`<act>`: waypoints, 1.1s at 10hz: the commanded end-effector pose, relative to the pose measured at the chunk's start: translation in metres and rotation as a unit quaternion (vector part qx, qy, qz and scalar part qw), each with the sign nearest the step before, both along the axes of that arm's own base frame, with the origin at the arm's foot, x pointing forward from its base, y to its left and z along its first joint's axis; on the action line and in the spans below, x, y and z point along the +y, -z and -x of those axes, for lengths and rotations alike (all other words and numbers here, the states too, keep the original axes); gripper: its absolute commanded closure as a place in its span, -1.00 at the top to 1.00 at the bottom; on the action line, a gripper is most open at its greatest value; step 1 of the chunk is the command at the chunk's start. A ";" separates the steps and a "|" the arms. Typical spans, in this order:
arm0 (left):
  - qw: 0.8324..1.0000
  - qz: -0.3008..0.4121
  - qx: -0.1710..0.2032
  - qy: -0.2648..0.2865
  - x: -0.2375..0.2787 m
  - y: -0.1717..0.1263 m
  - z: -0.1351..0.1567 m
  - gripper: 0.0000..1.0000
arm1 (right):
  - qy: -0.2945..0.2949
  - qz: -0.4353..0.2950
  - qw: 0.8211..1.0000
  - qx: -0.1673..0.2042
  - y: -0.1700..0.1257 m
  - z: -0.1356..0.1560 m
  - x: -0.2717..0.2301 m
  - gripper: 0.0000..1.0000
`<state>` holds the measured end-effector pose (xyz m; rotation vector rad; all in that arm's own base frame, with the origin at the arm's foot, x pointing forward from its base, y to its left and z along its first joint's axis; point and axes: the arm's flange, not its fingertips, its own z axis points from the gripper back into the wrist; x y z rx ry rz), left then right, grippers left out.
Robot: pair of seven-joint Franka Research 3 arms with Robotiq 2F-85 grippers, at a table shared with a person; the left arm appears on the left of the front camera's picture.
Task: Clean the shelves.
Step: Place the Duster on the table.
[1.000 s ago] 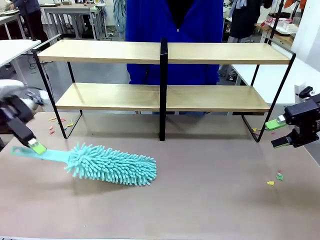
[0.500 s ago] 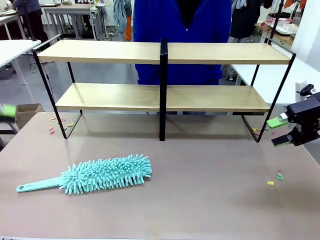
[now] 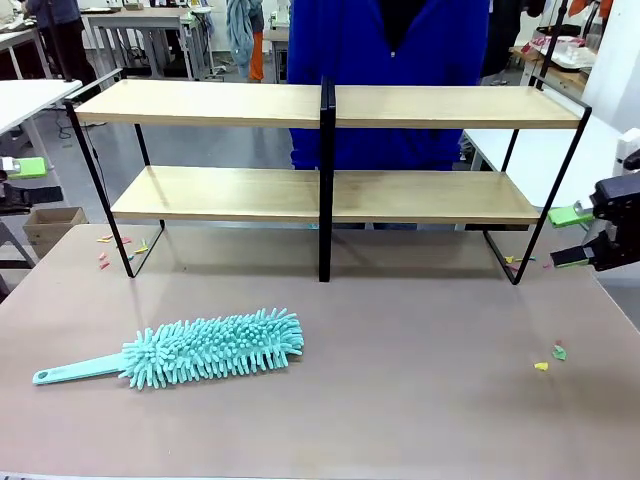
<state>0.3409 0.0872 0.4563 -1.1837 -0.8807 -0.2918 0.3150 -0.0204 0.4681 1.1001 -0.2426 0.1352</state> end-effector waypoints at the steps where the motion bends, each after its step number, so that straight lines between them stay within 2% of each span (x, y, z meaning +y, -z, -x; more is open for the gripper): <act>1: 0.999 -0.028 0.002 -0.016 0.004 -0.011 0.006 1.00 | -0.019 0.024 0.999 0.016 0.008 0.000 0.006 1.00; 11: 0.999 -0.028 0.002 -0.016 0.004 -0.011 0.006 1.00 | -0.019 0.024 0.999 0.016 0.008 0.000 0.006 1.00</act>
